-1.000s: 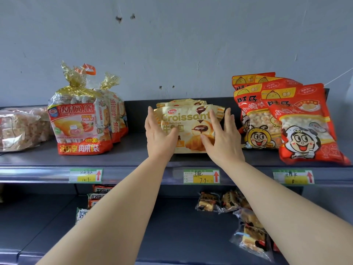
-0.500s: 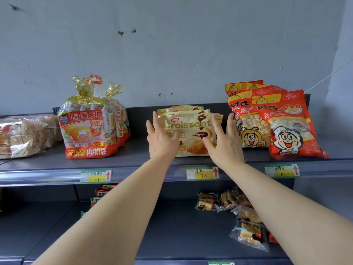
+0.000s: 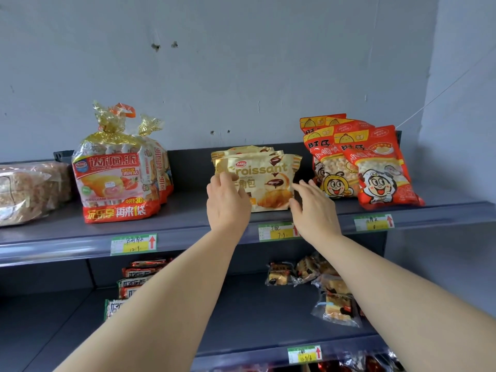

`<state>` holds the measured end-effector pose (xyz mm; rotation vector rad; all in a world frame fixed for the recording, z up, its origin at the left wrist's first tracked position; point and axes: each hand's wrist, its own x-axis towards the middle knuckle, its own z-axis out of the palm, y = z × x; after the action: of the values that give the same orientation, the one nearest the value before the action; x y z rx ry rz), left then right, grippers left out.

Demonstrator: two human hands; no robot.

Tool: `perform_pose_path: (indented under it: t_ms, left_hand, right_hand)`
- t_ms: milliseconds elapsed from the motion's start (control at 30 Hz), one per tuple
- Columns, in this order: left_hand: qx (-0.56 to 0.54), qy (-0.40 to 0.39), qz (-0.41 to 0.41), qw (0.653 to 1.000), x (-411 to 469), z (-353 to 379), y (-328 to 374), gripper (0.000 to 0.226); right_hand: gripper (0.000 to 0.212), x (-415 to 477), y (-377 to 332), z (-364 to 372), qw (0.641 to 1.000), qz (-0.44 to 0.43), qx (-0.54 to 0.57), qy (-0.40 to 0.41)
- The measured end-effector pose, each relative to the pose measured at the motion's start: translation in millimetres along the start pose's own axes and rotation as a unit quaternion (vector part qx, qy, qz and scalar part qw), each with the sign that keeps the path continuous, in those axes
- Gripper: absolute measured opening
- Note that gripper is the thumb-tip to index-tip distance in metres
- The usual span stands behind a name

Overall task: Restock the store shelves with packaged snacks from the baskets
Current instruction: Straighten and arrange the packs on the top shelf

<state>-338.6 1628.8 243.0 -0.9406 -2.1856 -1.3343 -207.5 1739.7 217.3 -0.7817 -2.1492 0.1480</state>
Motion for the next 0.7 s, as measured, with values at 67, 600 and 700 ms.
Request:
perform_pose_path:
  t_ms: [67, 600, 700]
  left_hand:
    - [-0.004, -0.011, 0.028, 1.0, -5.3, -1.4, 5.5, 0.025]
    - [-0.048, -0.22, 0.145, 0.963, -24.8, 76.0, 118.5, 0.032]
    - [-0.042, -0.262, 0.125, 0.956, -22.4, 106.3, 140.8, 0.034]
  right_hand:
    - [0.038, -7.9, 1.7, -9.1, 1.0, 0.014, 0.008, 0.012]
    - [0.032, -7.9, 97.6, -87.0, 0.986, 0.134, -0.051, 0.089]
    - [0.034, 7.2, 130.5, -96.1, 0.982, 0.157, -0.043, 0.098]
